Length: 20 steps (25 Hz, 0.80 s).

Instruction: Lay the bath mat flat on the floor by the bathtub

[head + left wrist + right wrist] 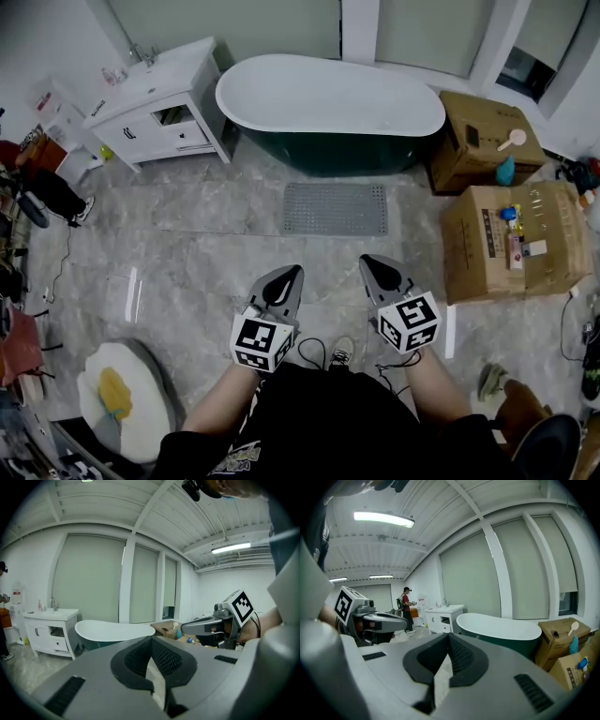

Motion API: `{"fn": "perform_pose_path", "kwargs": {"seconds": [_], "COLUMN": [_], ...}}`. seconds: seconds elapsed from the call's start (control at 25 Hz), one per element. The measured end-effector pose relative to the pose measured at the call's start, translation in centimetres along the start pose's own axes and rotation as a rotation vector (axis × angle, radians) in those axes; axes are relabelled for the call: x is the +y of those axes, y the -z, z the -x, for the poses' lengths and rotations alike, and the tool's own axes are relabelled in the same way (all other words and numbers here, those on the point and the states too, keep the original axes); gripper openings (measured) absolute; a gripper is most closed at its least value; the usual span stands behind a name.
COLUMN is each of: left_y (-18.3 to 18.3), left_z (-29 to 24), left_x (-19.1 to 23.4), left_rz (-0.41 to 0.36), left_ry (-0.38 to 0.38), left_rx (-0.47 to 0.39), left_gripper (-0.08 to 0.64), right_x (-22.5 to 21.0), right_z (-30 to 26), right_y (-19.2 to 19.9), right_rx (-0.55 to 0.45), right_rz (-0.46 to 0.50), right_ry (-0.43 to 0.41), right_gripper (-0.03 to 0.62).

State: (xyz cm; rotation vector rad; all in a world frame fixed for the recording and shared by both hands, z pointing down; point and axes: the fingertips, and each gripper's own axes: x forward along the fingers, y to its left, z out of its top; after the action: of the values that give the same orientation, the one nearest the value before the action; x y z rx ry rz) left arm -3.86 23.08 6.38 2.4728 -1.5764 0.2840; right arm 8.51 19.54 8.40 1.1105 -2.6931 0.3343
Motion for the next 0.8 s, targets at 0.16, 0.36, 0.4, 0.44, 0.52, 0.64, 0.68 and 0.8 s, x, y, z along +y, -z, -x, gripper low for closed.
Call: {"fn": "perform_pose_path", "kwargs": {"seconds": [0.16, 0.36, 0.4, 0.44, 0.52, 0.64, 0.68, 0.8], "left_y": [0.2, 0.4, 0.4, 0.4, 0.4, 0.7, 0.8, 1.1], "left_z": [2.5, 5.6, 6.3, 7.1, 8.6, 10.5, 11.1, 12.5], "left_x": [2.9, 6.7, 7.4, 8.2, 9.6, 11.5, 11.9, 12.7], "left_rz": [0.006, -0.007, -0.011, -0.014, -0.017, -0.017, -0.017, -0.025], "left_ry": [-0.007, 0.019, 0.027, 0.035, 0.053, 0.085, 0.100, 0.151], "left_rx": [-0.005, -0.020, -0.023, -0.026, -0.032, -0.038, -0.037, -0.040], "left_gripper": [0.015, 0.015, 0.015, 0.015, 0.015, 0.015, 0.015, 0.015], "right_x": [2.9, 7.0, 7.9, 9.0, 11.0, 13.9, 14.8, 17.2], "right_z": [-1.7, -3.8, -4.1, -4.3, -4.7, -5.2, -5.2, -5.0], "right_y": [0.1, 0.0, 0.0, -0.1, -0.3, -0.6, -0.6, -0.5], "right_rx": [0.007, -0.009, -0.012, -0.013, -0.018, -0.030, -0.032, -0.035], "right_rz": [-0.001, -0.032, -0.038, -0.042, -0.042, -0.039, -0.040, -0.042], "right_ry": [0.006, 0.060, 0.072, 0.083, 0.108, 0.147, 0.161, 0.203], "right_gripper": [0.017, 0.017, 0.017, 0.017, 0.017, 0.017, 0.017, 0.017]}}
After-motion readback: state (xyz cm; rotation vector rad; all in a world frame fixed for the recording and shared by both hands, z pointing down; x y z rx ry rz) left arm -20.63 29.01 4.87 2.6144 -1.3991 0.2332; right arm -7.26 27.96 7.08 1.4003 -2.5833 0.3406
